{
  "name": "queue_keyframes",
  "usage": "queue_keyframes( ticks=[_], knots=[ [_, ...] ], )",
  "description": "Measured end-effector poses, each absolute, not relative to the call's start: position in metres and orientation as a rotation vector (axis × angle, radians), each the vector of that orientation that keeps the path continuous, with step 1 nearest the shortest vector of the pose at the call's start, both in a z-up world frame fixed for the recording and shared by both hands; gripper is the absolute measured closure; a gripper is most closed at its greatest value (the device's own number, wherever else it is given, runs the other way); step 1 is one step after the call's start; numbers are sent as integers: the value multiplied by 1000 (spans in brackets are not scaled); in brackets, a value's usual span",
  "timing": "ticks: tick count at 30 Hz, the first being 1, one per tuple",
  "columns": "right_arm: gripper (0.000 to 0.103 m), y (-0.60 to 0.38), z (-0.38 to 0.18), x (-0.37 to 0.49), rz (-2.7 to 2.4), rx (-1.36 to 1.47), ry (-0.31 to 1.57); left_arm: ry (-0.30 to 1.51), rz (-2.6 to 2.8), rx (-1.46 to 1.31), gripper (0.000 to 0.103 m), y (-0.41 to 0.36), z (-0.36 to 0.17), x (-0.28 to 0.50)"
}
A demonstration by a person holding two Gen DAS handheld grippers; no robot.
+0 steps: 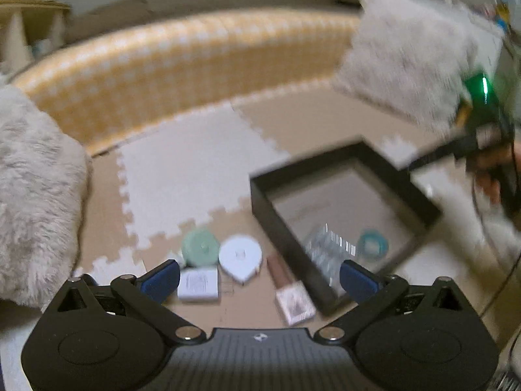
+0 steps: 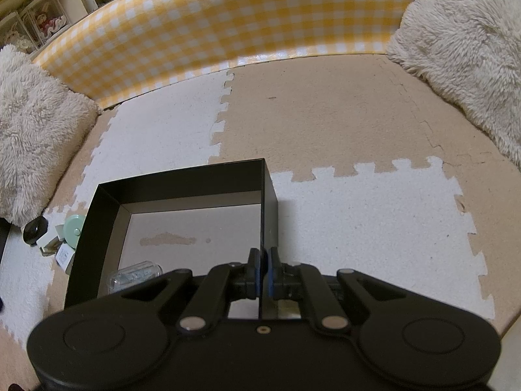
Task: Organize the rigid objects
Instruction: 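Return the left tool to the UV gel polish box and grasp it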
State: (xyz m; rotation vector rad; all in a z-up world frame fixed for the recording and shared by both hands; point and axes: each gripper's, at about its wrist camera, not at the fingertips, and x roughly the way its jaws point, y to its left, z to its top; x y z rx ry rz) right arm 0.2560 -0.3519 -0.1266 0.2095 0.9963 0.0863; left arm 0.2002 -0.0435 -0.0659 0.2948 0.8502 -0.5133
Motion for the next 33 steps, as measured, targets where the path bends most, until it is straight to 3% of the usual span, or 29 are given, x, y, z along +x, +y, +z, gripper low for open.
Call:
queue_keyframes(
  ticks=[2,4,10,22,30,32,33],
  knots=[
    [98,-352,-127,256,87,210,996,882,-553,373,28,-50,-78,201],
    [98,-351,-126,256,87,211,996,912,-604,428,37,-56,-92,200],
    [98,-352,-127,256,88,210,996,884,-752,596,40,-74,-124,189],
    [98,-353,-127,255,90,207,996,840,-839,682,45,-86,-155,196],
    [97,-353,-128,254,93,211,995,926,-790,657,66,-84,-147,193],
    [97,-353,-128,254,93,215,995,942,-790,649,81,-81,-144,190],
    [97,-352,-127,253,93,216,995,948,-790,647,83,-79,-142,189]
  ],
)
